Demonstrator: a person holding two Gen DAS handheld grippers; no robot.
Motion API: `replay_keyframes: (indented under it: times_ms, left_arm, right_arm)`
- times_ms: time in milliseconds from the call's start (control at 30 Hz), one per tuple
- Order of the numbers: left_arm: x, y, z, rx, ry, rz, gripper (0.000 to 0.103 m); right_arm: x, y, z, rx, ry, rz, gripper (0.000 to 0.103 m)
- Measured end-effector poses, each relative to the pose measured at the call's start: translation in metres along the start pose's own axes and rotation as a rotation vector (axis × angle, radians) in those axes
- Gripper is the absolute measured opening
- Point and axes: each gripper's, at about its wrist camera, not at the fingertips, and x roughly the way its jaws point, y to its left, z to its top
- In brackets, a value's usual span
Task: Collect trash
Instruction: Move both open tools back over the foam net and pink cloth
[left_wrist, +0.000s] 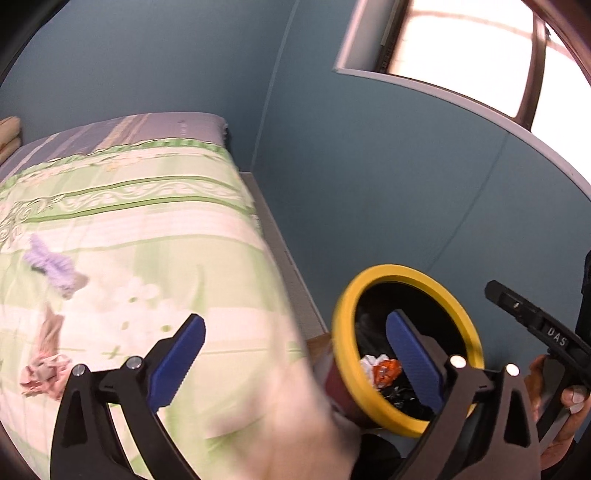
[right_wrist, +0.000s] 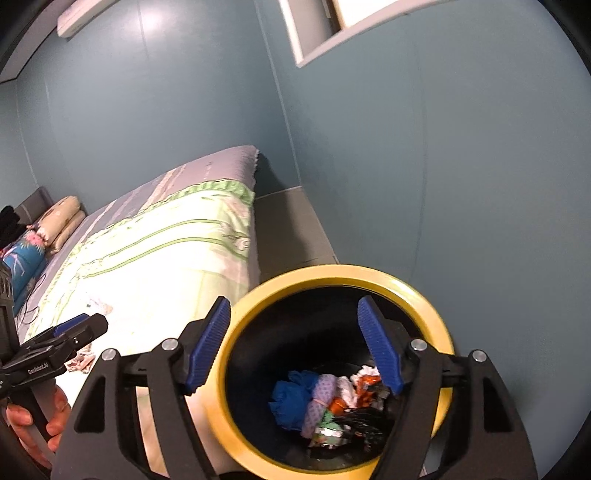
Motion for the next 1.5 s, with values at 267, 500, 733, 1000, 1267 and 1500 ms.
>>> replay_keyframes:
  times_ms: [267, 500, 733, 1000, 1267, 1500]
  left_arm:
    - [-0.028, 0.056, -0.003, -0.046, -0.034, 0.098, 0.095]
    - [-0.064, 0.108, -0.008, -0.093, -0.077, 0.187, 0.095]
    - [-0.084, 0.15, -0.017, -0.155, -0.082, 0.253, 0.095]
    - [-0.091, 0.198, -0.035, -0.23, -0.062, 0.291, 0.095]
    - [-0.076, 0.233, -0.054, -0.301, -0.026, 0.279, 0.095]
    - [-0.057, 0.256, -0.064, -0.345, 0.011, 0.258, 0.095]
  right_arm:
    - [0.003, 0.051, 0.01, -0.061, -0.014, 0.063, 0.071]
    - [0.013, 0.1, 0.018, -0.125, -0.006, 0.143, 0.071]
    - [0.033, 0.16, 0.026, -0.199, 0.029, 0.231, 0.072]
    - [0.066, 0.23, 0.029, -0.299, 0.075, 0.291, 0.072]
    - [0.114, 0.29, 0.015, -0.395, 0.174, 0.376, 0.076]
    - [0.159, 0.341, 0.002, -0.469, 0.28, 0.466, 0.076]
